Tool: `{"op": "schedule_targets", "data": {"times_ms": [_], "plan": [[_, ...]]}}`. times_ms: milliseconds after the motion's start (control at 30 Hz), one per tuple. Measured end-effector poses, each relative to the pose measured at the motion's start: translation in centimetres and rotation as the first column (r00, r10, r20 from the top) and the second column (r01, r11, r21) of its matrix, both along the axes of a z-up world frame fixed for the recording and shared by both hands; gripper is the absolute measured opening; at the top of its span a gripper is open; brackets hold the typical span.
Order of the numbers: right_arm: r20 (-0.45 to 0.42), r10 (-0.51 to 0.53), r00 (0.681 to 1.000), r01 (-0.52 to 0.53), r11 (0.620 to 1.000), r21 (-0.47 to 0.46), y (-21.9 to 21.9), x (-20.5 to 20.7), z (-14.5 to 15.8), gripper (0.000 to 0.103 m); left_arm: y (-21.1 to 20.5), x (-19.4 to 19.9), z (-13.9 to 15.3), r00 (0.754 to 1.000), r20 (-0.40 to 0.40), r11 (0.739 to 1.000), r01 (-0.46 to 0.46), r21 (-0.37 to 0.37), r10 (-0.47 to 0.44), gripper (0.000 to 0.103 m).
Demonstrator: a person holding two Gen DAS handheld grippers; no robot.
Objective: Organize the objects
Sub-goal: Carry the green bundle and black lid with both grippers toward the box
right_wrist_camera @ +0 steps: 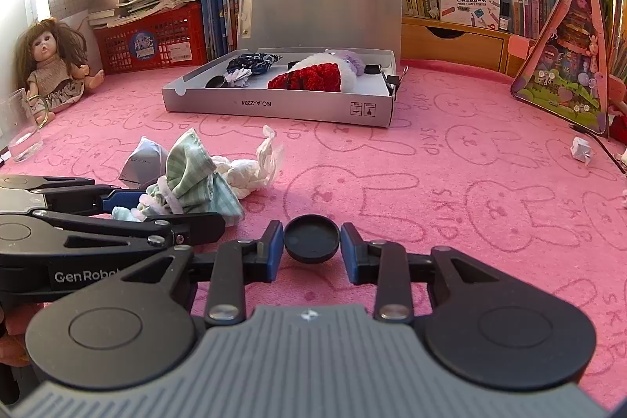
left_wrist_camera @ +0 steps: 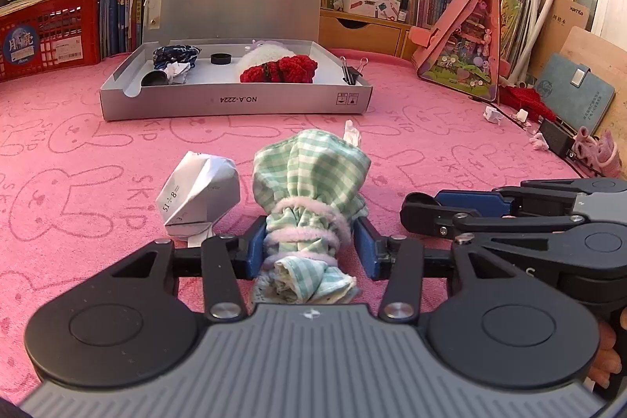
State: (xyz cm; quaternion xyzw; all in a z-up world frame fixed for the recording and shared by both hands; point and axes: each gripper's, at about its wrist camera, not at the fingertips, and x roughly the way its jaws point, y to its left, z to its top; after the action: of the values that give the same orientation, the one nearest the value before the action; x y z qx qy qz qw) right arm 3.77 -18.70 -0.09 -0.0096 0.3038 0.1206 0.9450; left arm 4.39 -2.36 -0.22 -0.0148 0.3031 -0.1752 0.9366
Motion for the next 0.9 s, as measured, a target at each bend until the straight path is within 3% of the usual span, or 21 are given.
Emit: {"op": "schedule_targets", "data": {"times_ms": [67, 533, 900], "plan": [[0.002, 0.004, 1.0, -0.004, 1.0, 0.0, 0.1, 0.0, 0.0, 0.039, 0.0, -0.1, 0.1, 1.0, 0.002, 1.0, -0.001, -0.002, 0.001, 0.046], [0.029, -0.022, 0.999, 0.022, 1.0, 0.007, -0.7, 0.4, 1.3, 0.039, 1.3, -0.9, 3.4, 0.998, 0.061, 0.999, -0.01, -0.042, 0.012, 0.045], [0.039, -0.068, 0.997, 0.067, 0.997, 0.039, -2.4, 2.8, 3.7, 0.039, 4.1, 2.4, 7.9, 0.988, 0.125, 0.994, -0.081, -0.073, 0.09, 0.045]]}}
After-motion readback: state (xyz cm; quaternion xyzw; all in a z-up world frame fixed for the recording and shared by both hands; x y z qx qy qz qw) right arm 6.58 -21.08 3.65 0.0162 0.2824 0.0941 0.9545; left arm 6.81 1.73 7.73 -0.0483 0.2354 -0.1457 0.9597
